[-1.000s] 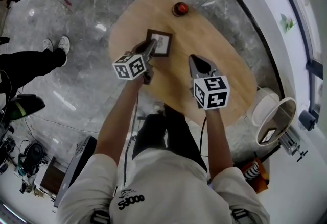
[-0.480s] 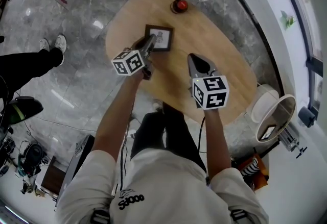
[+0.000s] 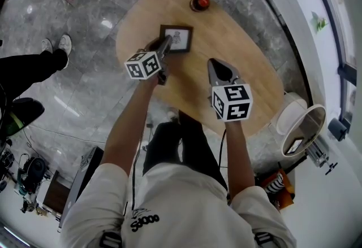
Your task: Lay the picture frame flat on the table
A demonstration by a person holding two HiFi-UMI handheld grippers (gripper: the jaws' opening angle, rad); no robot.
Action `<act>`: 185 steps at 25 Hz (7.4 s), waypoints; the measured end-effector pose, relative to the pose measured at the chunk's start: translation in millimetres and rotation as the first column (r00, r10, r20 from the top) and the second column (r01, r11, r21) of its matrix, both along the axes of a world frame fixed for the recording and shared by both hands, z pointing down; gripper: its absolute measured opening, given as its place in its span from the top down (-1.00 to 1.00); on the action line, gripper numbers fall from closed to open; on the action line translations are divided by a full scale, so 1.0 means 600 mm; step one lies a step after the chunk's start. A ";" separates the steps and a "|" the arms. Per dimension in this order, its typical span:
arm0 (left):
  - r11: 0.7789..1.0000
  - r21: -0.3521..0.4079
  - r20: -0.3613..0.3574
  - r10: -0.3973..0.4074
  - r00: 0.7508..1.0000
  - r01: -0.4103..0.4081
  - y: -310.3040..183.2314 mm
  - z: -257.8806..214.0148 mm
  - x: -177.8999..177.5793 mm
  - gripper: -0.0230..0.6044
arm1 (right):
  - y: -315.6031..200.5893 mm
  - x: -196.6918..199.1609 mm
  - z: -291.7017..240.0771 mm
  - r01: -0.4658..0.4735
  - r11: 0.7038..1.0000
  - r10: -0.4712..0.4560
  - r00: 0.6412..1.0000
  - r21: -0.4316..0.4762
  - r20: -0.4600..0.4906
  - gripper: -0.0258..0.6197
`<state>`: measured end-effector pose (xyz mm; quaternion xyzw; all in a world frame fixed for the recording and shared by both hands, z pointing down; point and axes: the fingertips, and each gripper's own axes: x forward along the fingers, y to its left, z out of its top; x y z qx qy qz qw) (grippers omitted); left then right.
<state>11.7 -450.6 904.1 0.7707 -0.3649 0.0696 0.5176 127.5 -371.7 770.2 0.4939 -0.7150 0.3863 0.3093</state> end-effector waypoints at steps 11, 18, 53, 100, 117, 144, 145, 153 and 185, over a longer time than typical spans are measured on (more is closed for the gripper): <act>0.997 -0.044 0.149 0.065 0.987 -0.060 0.009 0.044 -0.025 0.57 | 0.012 -0.007 0.003 -0.012 1.000 0.012 0.999 -0.017 0.037 0.91; 0.995 -0.065 0.208 0.084 0.975 -0.072 0.004 0.073 -0.029 0.39 | 0.017 -0.008 0.008 -0.019 0.999 0.020 0.999 -0.027 0.040 0.91; 0.994 -0.040 0.387 0.108 0.916 -0.100 0.021 0.057 -0.068 -0.09 | 0.010 -0.025 -0.025 0.056 0.998 -0.056 0.998 -0.006 0.038 0.91; 0.798 0.602 0.424 -0.340 0.839 0.018 0.395 -0.699 -0.308 0.89 | 0.249 -0.143 -0.583 0.291 0.802 -0.296 0.952 0.522 -0.077 0.91; 0.646 0.759 0.461 -0.443 0.769 -0.082 0.602 -0.939 -0.336 0.89 | 0.435 -0.214 -0.772 0.352 0.635 -0.396 0.912 0.687 -0.101 0.91; 0.457 0.862 0.453 -0.500 0.738 -0.220 0.800 -1.146 -0.307 0.89 | 0.614 -0.308 -0.949 0.425 0.389 -0.531 0.828 0.818 -0.178 0.91; 0.452 0.864 0.450 -0.501 0.739 -0.220 0.802 -1.151 -0.306 0.89 | 0.617 -0.312 -0.954 0.425 0.381 -0.537 0.825 0.821 -0.178 0.91; 0.408 0.874 0.460 -0.523 0.717 -0.263 0.815 -1.188 -0.302 0.89 | 0.628 -0.333 -0.979 0.442 0.327 -0.561 0.802 0.835 -0.205 0.91; 0.426 0.850 0.500 -0.466 0.730 -0.310 0.776 -1.174 -0.271 0.89 | 0.591 -0.317 -0.964 0.448 0.343 -0.552 0.807 0.826 -0.209 0.92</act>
